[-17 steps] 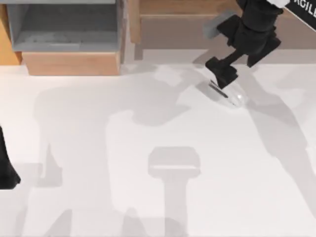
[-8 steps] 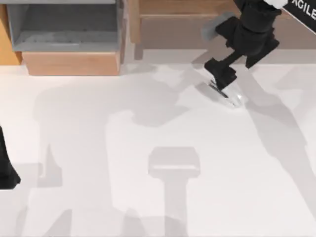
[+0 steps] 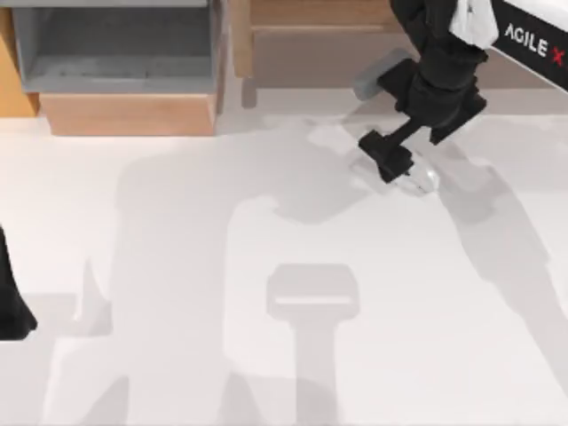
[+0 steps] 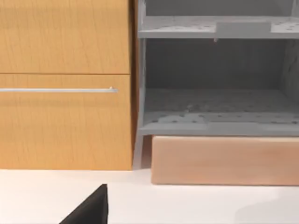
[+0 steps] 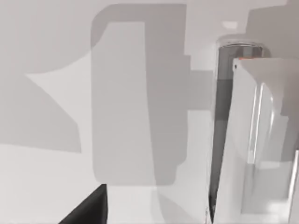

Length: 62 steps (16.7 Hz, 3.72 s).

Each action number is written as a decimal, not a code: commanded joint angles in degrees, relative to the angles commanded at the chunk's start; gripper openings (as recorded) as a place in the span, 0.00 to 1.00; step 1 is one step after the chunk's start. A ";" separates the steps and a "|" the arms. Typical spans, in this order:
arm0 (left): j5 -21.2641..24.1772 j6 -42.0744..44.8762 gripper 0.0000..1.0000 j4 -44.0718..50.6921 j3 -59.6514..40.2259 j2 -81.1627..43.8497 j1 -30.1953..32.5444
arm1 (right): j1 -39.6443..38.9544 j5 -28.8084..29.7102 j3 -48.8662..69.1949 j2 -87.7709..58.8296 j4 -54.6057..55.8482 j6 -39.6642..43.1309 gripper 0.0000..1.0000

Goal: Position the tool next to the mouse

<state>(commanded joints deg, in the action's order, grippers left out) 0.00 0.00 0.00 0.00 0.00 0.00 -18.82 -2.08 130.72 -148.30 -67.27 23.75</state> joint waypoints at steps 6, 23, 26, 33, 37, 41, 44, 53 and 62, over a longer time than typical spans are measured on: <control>0.00 0.00 1.00 0.00 0.00 0.00 0.00 | 0.01 0.00 -0.53 -0.37 0.90 0.00 0.92; 0.00 0.00 1.00 0.00 0.00 0.00 0.00 | 0.01 0.00 -0.53 -0.37 0.90 0.00 0.00; 0.00 0.00 1.00 0.00 0.00 0.00 0.00 | 0.01 0.00 -0.53 -0.37 0.90 0.00 0.00; 0.00 0.00 1.00 0.00 0.00 0.00 0.00 | 0.29 0.01 4.36 -0.14 -4.20 -0.04 0.00; 0.00 0.00 1.00 0.00 0.00 0.00 0.00 | 0.29 -0.01 5.71 -0.01 -5.65 -0.02 0.00; 0.00 0.00 1.00 0.00 0.00 0.00 0.00 | 0.54 -0.16 3.68 1.42 -4.92 0.00 0.00; 0.00 0.00 1.00 0.00 0.00 0.00 0.00 | 2.87 -0.22 -3.60 6.83 -2.56 -0.86 0.00; 0.00 0.00 1.00 0.00 0.00 0.00 0.00 | 18.64 1.24 -48.03 36.06 10.59 -8.61 0.00; 0.00 0.00 1.00 0.00 0.00 0.00 0.00 | 29.57 2.29 -76.38 57.13 19.97 -13.68 0.00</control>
<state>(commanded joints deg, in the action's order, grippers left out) 0.00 0.00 0.00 0.00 0.00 0.00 10.76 0.21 54.34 -91.18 -47.30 10.08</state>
